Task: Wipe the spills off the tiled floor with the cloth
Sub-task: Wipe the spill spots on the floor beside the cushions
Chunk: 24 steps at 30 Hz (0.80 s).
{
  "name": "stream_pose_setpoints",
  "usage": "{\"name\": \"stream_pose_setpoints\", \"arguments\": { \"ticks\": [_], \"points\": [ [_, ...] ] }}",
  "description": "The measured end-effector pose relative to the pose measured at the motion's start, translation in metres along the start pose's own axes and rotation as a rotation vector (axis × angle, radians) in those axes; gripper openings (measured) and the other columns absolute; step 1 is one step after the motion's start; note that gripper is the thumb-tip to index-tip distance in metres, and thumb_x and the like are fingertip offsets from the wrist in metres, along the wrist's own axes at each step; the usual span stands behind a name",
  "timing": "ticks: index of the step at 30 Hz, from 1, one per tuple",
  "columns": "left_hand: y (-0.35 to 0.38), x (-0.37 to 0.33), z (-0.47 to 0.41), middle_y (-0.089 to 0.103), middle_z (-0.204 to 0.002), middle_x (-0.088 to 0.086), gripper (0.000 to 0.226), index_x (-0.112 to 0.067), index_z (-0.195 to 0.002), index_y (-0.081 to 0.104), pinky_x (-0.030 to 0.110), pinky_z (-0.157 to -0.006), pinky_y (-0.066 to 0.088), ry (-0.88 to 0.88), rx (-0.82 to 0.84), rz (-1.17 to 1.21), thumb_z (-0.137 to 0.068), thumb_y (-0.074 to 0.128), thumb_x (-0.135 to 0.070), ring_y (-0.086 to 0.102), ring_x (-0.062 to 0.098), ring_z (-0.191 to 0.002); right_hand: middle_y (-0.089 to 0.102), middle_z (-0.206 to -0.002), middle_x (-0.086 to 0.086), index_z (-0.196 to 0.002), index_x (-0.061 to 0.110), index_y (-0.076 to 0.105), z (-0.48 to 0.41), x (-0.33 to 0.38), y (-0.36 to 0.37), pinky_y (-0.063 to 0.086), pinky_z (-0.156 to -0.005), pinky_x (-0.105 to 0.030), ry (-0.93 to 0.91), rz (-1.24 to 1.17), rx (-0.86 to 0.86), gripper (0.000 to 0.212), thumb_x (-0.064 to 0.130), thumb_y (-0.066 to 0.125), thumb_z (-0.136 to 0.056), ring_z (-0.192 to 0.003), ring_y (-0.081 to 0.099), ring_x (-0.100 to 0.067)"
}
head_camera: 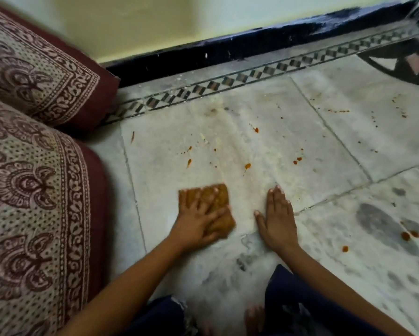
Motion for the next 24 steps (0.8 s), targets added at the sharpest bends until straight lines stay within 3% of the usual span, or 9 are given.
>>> {"name": "stream_pose_setpoints", "arguments": {
  "ticks": [3, 5, 8, 10, 15, 18, 21, 24],
  "points": [
    [0.011, 0.009, 0.040, 0.033, -0.151, 0.007, 0.073, -0.047, -0.144, 0.021, 0.061, -0.104, 0.011, 0.096, -0.096, -0.055, -0.076, 0.042, -0.066, 0.033, 0.041, -0.133, -0.010, -0.154, -0.006, -0.148, 0.009, -0.003, -0.014, 0.000, -0.006, -0.011, -0.115, -0.029, -0.057, 0.038, -0.065, 0.078, 0.057, 0.011, -0.088, -0.144, -0.006, -0.018],
    [0.009, 0.036, 0.044, 0.032, -0.152, 0.007, 0.075, -0.051, -0.143, 0.008, 0.063, -0.103, 0.012, -0.007, -0.095, -0.060, -0.076, 0.039, -0.065, 0.034, 0.043, -0.133, -0.006, -0.156, -0.008, -0.148, 0.008, -0.002, -0.023, 0.002, -0.006, -0.011, -0.115, -0.029, -0.055, 0.035, -0.097, 0.078, 0.056, 0.014, -0.089, -0.144, -0.005, -0.019],
    [-0.008, 0.070, 0.010, 0.008, -0.159, 0.004, 0.075, -0.052, -0.143, 0.009, 0.064, -0.106, 0.007, -0.292, 0.027, 0.047, -0.072, 0.020, -0.073, 0.013, 0.043, -0.141, 0.002, -0.157, -0.014, -0.148, 0.005, 0.003, -0.029, 0.006, 0.001, -0.006, -0.117, -0.033, 0.028, -0.026, -0.106, 0.080, 0.057, 0.014, -0.089, -0.145, 0.002, -0.024],
    [-0.016, 0.067, -0.019, -0.003, -0.160, 0.002, 0.081, -0.052, -0.144, 0.010, 0.061, -0.109, 0.002, -0.349, 0.082, 0.093, -0.067, 0.009, -0.079, 0.001, 0.038, -0.143, 0.008, -0.156, -0.017, -0.148, 0.002, 0.008, -0.030, 0.008, 0.003, 0.001, -0.118, -0.037, 0.061, -0.039, -0.118, 0.079, 0.056, 0.015, -0.090, -0.145, 0.008, -0.027],
    [-0.003, 0.016, -0.010, -0.005, -0.158, 0.002, 0.071, -0.049, -0.144, 0.008, 0.056, -0.111, -0.008, -0.065, 0.057, 0.024, -0.080, 0.014, -0.078, -0.005, 0.036, -0.144, 0.017, -0.154, -0.021, -0.147, -0.001, 0.017, -0.032, 0.009, 0.001, 0.002, -0.117, -0.037, 0.056, -0.033, -0.147, 0.077, 0.051, 0.022, -0.091, -0.143, 0.016, -0.031],
    [0.003, 0.031, 0.031, 0.013, -0.156, 0.005, 0.065, -0.050, -0.144, 0.011, 0.059, -0.111, 0.006, 0.016, -0.015, -0.046, -0.084, 0.030, -0.067, 0.013, 0.039, -0.140, 0.017, -0.153, -0.023, -0.146, -0.003, 0.016, -0.030, 0.009, 0.002, 0.001, -0.116, -0.037, 0.059, -0.024, -0.131, 0.076, 0.050, 0.023, -0.091, -0.143, 0.017, -0.032],
    [-0.005, 0.083, 0.036, 0.022, -0.155, 0.010, 0.070, -0.051, -0.143, 0.013, 0.064, -0.105, 0.017, -0.128, 0.018, -0.056, -0.077, 0.032, -0.068, 0.025, 0.047, -0.136, 0.016, -0.154, -0.023, -0.146, -0.003, 0.015, -0.032, 0.011, 0.003, 0.000, -0.116, -0.036, 0.049, -0.009, -0.148, 0.076, 0.049, 0.024, -0.091, -0.143, 0.015, -0.032],
    [-0.015, 0.119, 0.001, -0.004, -0.159, 0.005, 0.073, -0.053, -0.142, 0.007, 0.065, -0.106, 0.010, -0.419, 0.107, 0.101, -0.076, 0.026, -0.076, 0.008, 0.045, -0.141, 0.015, -0.154, -0.023, -0.147, -0.003, 0.014, -0.033, 0.009, 0.004, 0.001, -0.117, -0.037, 0.050, -0.011, -0.164, 0.077, 0.049, 0.024, -0.091, -0.144, 0.014, -0.031]
  ]
}}
Point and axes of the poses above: each hand's wrist, its own z-axis away from the middle knuckle, its own y-axis out of the palm, x = y × z, the point moved 4 cm from there along -z, towards the middle knuckle
